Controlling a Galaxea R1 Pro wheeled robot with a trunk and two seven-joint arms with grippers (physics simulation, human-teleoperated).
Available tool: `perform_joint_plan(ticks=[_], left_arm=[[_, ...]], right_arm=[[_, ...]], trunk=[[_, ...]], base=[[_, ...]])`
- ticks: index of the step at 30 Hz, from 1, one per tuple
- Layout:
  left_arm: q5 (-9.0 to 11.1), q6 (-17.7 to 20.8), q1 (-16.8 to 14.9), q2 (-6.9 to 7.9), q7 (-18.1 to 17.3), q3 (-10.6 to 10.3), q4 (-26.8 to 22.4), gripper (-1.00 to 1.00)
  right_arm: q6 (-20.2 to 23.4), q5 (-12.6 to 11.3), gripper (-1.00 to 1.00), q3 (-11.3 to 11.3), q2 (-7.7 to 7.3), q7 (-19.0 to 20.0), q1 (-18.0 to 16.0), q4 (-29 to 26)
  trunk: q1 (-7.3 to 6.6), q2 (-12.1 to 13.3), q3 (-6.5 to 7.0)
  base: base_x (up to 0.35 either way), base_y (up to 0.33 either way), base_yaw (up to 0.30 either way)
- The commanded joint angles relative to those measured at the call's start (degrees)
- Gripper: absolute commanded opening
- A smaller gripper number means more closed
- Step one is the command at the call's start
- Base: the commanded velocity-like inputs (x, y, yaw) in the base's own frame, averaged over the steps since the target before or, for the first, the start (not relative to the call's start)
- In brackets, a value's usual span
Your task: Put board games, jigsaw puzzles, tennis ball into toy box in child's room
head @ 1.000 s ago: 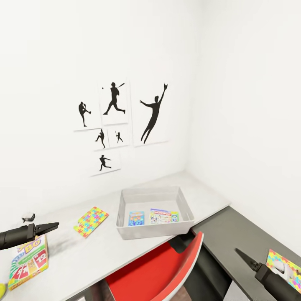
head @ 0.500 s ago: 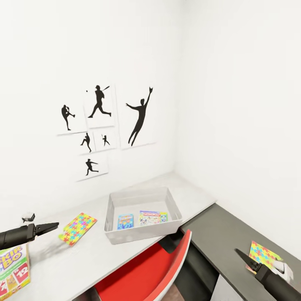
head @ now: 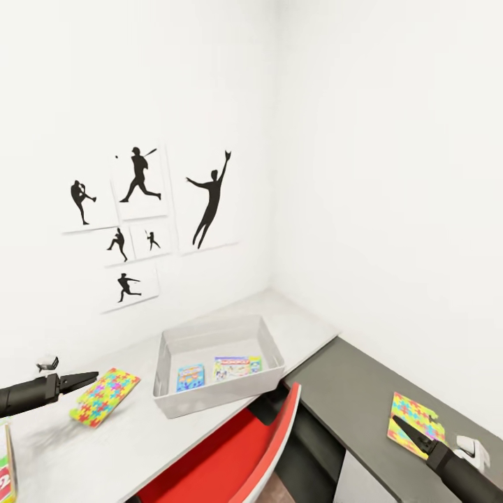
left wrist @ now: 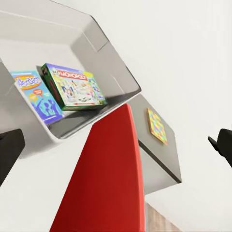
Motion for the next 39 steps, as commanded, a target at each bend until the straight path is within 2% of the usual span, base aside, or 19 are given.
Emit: perform_joint_plan(ticks=[1, 22, 39], left_arm=[[-0.08, 0.61, 0.00, 0.00, -0.23, 0.08, 0.00, 1.00], [-0.10, 0.61, 0.00, 0.06, -0.23, 0.08, 0.00, 1.00], [-0.08, 0.61, 0.00, 0.08, -0.23, 0.16, 0.00, 1.00]], right_arm=[[0.37, -0.29, 1.00, -0.02, -0.01, 0.00, 0.01, 0.00], [0.36, -0.31, 1.00, -0.07, -0.04, 0.00, -0.08, 0.71], [0.42, -0.36, 1.00, 0.14, 0.14, -0.08, -0.17, 0.75]], trunk=[[0.02, -0.02, 0.07], [0.02, -0.02, 1.45], [0.02, -0.02, 1.54]], base=[[0.000, 0.000, -0.207], [0.000, 0.000, -0.203], [0.000, 0.000, -0.021]])
